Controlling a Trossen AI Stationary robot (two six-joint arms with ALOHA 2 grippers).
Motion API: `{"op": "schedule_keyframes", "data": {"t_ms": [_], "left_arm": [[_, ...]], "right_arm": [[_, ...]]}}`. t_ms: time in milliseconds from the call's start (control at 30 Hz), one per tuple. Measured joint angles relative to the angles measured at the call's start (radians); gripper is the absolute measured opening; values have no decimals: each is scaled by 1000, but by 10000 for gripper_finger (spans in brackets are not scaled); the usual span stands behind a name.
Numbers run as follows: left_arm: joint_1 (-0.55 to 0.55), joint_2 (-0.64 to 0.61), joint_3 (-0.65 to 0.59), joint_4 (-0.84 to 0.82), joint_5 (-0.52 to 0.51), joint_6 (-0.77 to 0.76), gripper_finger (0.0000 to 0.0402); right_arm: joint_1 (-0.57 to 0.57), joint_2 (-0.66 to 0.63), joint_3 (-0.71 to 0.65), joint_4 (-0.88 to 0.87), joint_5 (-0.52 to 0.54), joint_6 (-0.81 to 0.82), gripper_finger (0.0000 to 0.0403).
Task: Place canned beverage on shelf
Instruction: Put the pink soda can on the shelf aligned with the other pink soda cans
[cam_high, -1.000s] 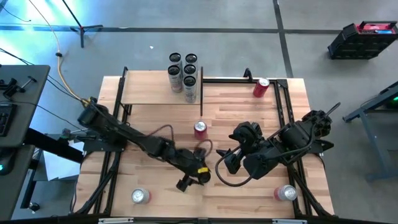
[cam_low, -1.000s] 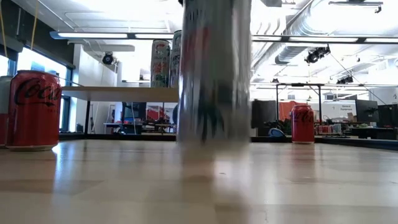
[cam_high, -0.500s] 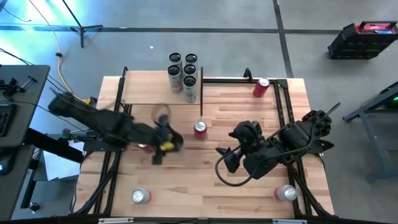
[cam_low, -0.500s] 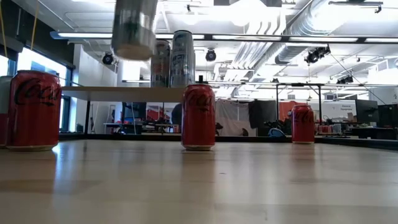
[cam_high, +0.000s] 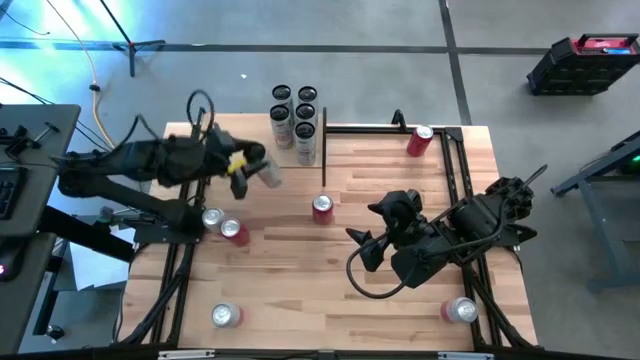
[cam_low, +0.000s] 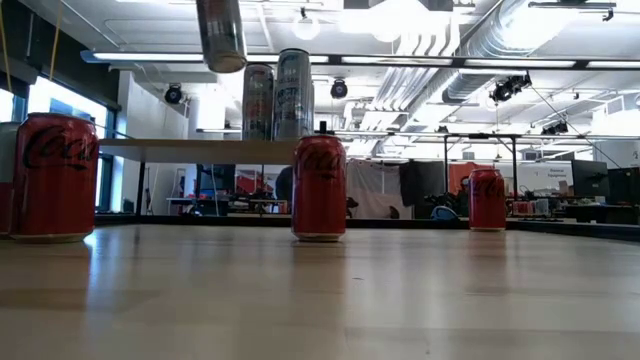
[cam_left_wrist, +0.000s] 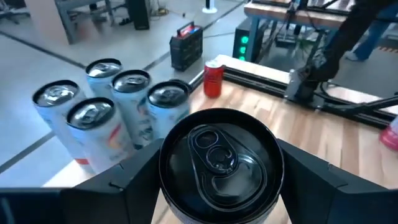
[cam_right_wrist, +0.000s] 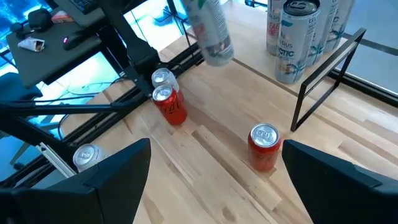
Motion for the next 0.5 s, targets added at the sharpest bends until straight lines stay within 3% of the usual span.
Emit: {"op": "schedule_keyframes", "data": {"t_ms": [200, 367, 500], "left_arm": [[170, 122, 120, -113, 104, 85, 253], [253, 190, 130, -126, 115, 117, 253], [290, 226, 130, -77, 192, 155, 253]], "right_arm": [[0, 0, 0, 0, 1, -48, 349], [0, 0, 0, 0, 26, -67, 349], [0, 0, 0, -3, 26, -85, 349]]}}
